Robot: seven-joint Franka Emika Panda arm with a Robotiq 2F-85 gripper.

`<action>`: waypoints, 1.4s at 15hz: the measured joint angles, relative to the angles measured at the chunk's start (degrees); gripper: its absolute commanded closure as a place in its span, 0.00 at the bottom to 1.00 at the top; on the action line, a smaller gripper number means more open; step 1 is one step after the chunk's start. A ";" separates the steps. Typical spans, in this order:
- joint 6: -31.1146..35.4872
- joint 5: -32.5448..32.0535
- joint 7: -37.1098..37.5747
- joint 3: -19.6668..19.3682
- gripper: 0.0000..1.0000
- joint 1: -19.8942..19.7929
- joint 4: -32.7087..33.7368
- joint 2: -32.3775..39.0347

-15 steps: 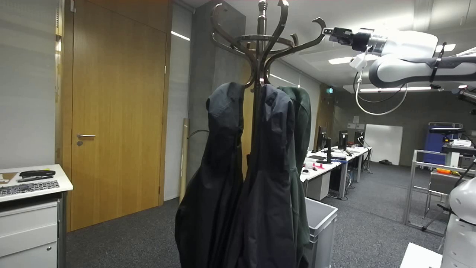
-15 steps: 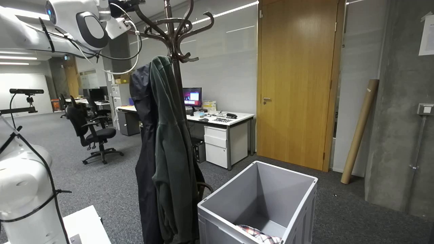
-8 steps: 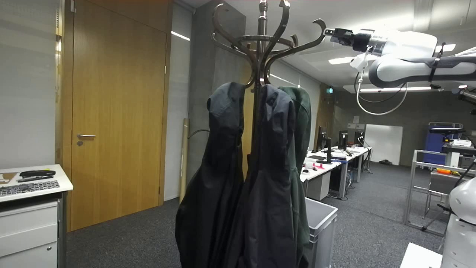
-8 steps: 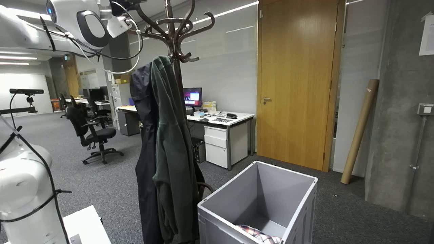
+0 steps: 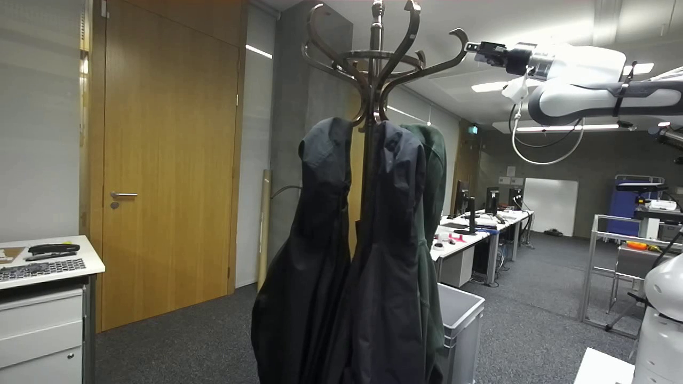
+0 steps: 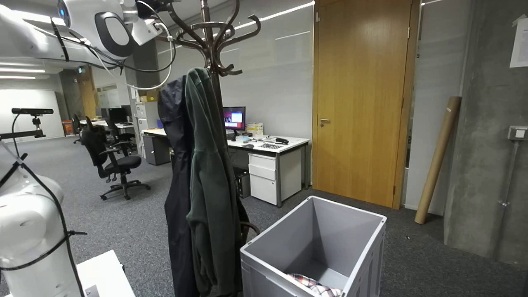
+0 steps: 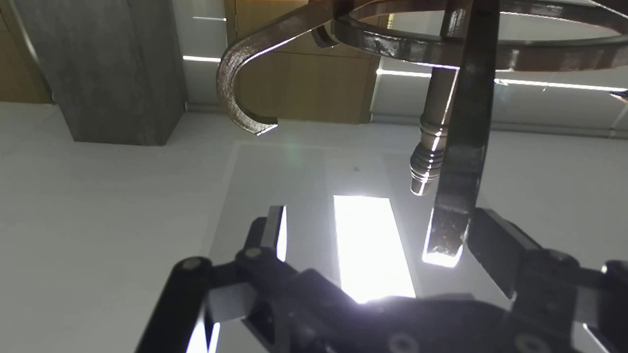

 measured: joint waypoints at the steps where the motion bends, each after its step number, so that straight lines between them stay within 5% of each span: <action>1: 0.00 0.00 -0.03 -0.25 0.00 -0.01 0.09 0.16; 21: 0.00 -0.16 -0.19 -2.85 0.00 -4.06 3.44 4.72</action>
